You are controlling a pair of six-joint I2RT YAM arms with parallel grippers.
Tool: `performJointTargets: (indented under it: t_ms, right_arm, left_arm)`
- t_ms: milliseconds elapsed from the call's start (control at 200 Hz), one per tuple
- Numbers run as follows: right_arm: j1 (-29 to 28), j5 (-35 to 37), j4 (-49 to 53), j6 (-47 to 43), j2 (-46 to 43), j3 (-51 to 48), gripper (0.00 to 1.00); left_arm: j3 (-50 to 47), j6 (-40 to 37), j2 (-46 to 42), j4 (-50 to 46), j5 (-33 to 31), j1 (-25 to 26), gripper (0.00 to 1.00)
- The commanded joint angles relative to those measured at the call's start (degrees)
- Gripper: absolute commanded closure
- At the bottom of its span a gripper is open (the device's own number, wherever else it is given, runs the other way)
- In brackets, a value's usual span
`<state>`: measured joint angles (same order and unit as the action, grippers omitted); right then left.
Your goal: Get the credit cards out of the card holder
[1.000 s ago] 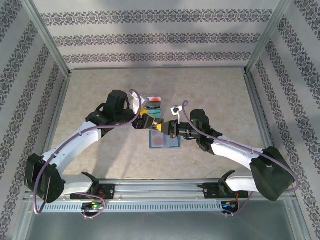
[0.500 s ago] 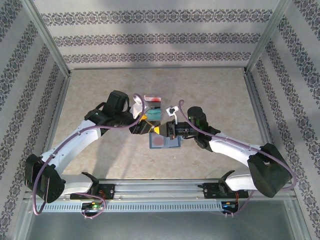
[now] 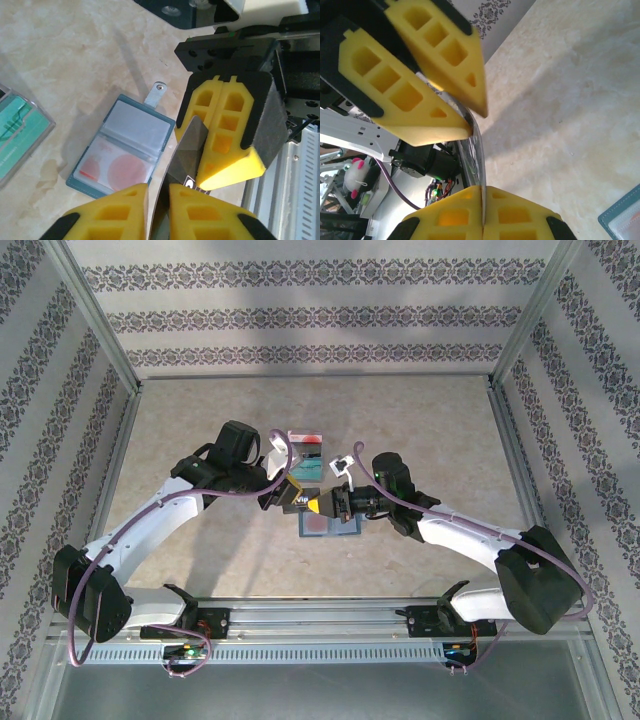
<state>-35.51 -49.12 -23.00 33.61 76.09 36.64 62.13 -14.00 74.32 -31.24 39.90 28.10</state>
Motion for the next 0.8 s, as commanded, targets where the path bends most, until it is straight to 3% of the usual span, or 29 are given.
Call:
performJointTargets:
  t_ms: [0, 130, 240, 365, 725, 794]
  right_arm:
    - [-0.25, 0.4, -0.86, -2.12, -2.03, 1.02, 1.0]
    - [0.04, 1.2, -0.73, -2.44, -3.14, 0.65, 1.0]
    - [0.02, 0.9, -0.81, -2.58, -3.91, 0.53, 1.0]
    - [0.0, 0.04, -0.57, -2.62, -4.53, 0.53, 1.0]
    - [0.47, 0.17, -0.12, -3.29, -4.95, 0.18, 1.0]
    - [0.7, -0.17, 0.06, -3.45, -4.99, 0.27, 0.99]
  left_arm:
    - [0.65, -1.11, -0.59, -0.93, 3.08, 0.03, 0.9]
    - [0.01, -1.59, -0.99, -0.51, 3.98, 0.03, 0.89]
    - [0.5, -2.87, -0.29, -2.36, 5.45, 0.08, 0.77]
    - [1.53, -4.7, 0.84, -4.93, 6.41, 0.03, 0.76]
    - [2.7, -10.7, 1.8, -10.94, 8.27, 0.11, 0.82]
    - [2.75, -12.08, 2.06, -11.86, 8.79, 0.11, 0.89]
